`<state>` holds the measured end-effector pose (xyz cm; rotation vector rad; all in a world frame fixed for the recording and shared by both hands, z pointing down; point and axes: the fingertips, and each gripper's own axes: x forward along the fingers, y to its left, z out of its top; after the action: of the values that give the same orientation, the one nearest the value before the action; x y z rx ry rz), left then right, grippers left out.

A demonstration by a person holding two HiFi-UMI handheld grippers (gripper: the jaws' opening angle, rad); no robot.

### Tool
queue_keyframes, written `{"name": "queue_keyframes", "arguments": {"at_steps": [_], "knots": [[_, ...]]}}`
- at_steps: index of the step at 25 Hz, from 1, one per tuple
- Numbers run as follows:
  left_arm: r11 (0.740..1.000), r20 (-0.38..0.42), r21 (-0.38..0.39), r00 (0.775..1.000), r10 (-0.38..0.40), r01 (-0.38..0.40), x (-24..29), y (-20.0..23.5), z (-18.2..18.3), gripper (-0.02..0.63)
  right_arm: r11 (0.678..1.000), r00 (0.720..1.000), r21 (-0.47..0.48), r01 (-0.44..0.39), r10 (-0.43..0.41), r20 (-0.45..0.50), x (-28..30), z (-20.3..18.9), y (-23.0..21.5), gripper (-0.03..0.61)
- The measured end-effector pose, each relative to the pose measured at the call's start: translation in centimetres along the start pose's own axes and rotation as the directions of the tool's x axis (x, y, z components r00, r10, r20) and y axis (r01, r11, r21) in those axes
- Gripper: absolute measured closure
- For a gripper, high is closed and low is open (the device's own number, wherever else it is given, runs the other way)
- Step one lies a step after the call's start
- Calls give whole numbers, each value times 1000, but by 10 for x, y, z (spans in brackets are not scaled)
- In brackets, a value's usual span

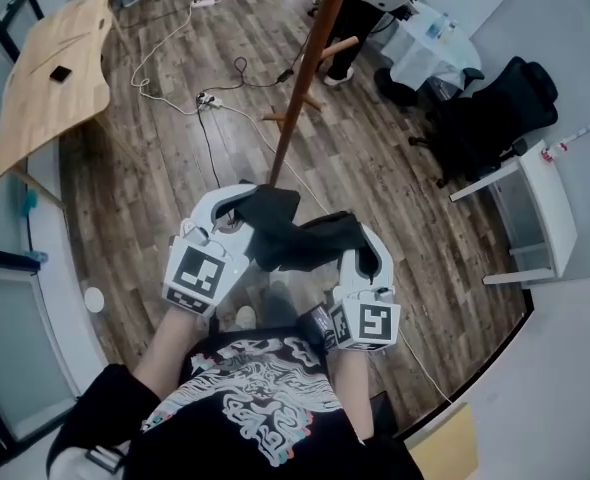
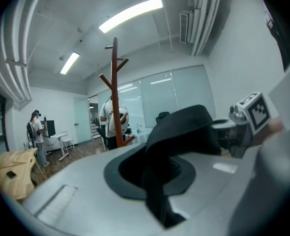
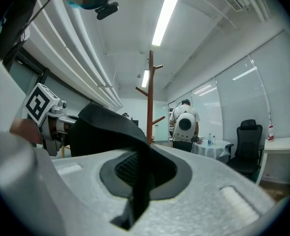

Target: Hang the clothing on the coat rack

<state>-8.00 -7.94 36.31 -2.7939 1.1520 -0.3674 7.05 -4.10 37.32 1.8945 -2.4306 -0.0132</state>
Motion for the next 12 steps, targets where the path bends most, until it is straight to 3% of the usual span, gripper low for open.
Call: {"name": "queue_keyframes", "arguments": {"at_steps": [12], "knots": [[999,-40,0,999,33,-33,47,36,-9,607,998,999,43,-50,49,10,68,-9,-29,565]]}}
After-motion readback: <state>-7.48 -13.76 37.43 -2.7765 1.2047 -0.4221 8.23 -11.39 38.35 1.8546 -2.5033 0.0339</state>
